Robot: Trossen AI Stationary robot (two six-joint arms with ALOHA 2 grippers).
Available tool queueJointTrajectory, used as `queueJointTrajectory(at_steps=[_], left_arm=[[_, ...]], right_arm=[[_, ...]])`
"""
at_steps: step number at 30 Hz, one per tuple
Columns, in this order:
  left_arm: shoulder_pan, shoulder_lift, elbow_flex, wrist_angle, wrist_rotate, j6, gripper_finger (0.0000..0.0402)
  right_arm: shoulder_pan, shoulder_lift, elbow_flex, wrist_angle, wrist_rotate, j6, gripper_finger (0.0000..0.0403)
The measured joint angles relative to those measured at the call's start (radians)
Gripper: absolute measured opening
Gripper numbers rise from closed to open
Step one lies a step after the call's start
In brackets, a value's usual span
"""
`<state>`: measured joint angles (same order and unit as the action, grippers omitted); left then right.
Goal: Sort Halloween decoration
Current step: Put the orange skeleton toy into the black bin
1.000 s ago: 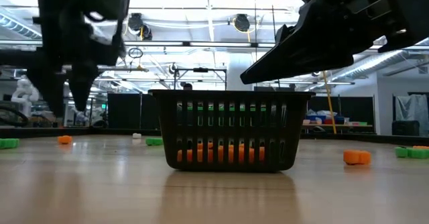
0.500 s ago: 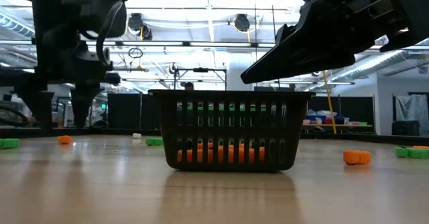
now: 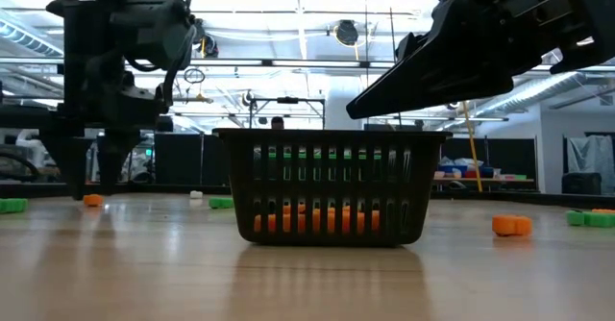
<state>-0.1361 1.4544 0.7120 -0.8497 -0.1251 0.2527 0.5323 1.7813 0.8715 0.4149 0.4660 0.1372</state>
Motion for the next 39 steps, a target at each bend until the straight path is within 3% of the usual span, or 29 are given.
queueJointTrajectory(at_steps=[13, 22, 39], left_arm=[[-0.003, -0.002, -0.046, 0.081, 0.005, 0.044, 0.0120], [-0.018, -0.002, -0.048, 0.089, -0.012, 0.044, 0.0012], [-0.026, -0.050, 0.039, 0.084, -0.039, -0.138, 0.0015]], right_arm=[[0.000, 0.000, 0.000, 0.000, 0.000, 0.000, 0.0141], [0.002, -0.006, 0.000, -0.004, 0.000, -0.005, 0.0141], [0.080, -0.221, 0.001, -0.178, 0.003, 0.015, 0.0141]])
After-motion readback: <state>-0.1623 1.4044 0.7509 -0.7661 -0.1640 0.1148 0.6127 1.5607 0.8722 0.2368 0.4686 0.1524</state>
